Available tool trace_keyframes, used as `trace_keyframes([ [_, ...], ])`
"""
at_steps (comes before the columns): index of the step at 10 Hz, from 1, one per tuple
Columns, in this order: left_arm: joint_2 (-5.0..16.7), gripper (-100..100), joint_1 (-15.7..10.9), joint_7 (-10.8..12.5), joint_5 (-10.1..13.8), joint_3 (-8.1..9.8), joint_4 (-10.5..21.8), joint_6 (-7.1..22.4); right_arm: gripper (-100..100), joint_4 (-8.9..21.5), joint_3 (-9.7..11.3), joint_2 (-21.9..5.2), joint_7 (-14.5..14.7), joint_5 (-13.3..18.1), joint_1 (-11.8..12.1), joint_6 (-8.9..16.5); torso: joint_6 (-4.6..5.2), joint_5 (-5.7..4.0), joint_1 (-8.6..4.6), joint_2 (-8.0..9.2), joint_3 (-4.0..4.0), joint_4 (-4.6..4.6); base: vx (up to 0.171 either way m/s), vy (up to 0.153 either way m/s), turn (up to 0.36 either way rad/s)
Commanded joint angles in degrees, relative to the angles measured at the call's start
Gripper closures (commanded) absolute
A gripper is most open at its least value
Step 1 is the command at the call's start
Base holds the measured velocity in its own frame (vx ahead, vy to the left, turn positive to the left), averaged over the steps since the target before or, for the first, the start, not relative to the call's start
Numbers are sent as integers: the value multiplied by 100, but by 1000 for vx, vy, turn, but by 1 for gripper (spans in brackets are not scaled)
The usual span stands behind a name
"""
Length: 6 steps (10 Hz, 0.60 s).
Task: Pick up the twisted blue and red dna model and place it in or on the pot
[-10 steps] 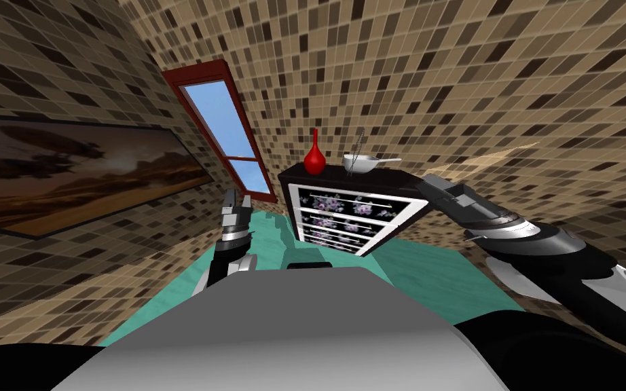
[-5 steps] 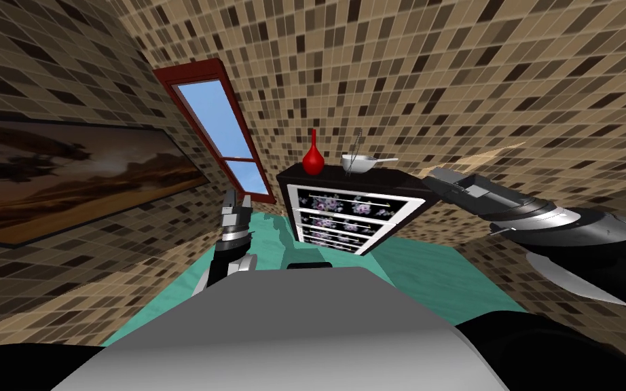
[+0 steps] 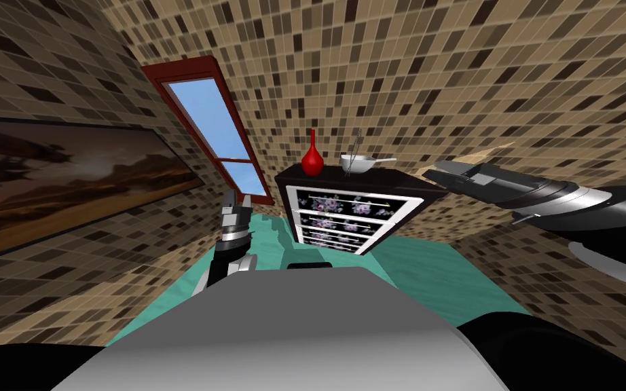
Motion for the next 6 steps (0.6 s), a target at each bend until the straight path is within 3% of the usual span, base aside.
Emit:
trace_keyframes([
  [1,0,0,0,0,0,0,0,0,-100,133,-141,-286,-90,8,92,-19,0,0,0,0,0,0,40,34,-46],
  [2,0,0,0,0,0,0,0,0,-100,133,-141,-350,-90,8,92,-19,-2,0,-2,0,-1,-1,14,8,5],
  [3,0,0,-1,0,0,0,0,0,-100,345,-366,-583,-239,36,274,-12,-3,-2,-10,6,3,0,33,16,-63],
  [4,0,0,0,0,0,0,0,0,-100,345,-366,-737,-239,36,274,-12,0,-2,-10,3,2,1,34,24,-48],
  [5,0,0,0,0,0,0,0,0,-100,563,-576,-910,-388,63,456,-1,-2,-2,-7,3,1,0,54,44,-71],
  [6,0,0,0,0,0,0,0,0,-100,563,-576,-1054,-388,63,456,-1,0,-1,-1,-3,-1,0,46,47,-45],
])
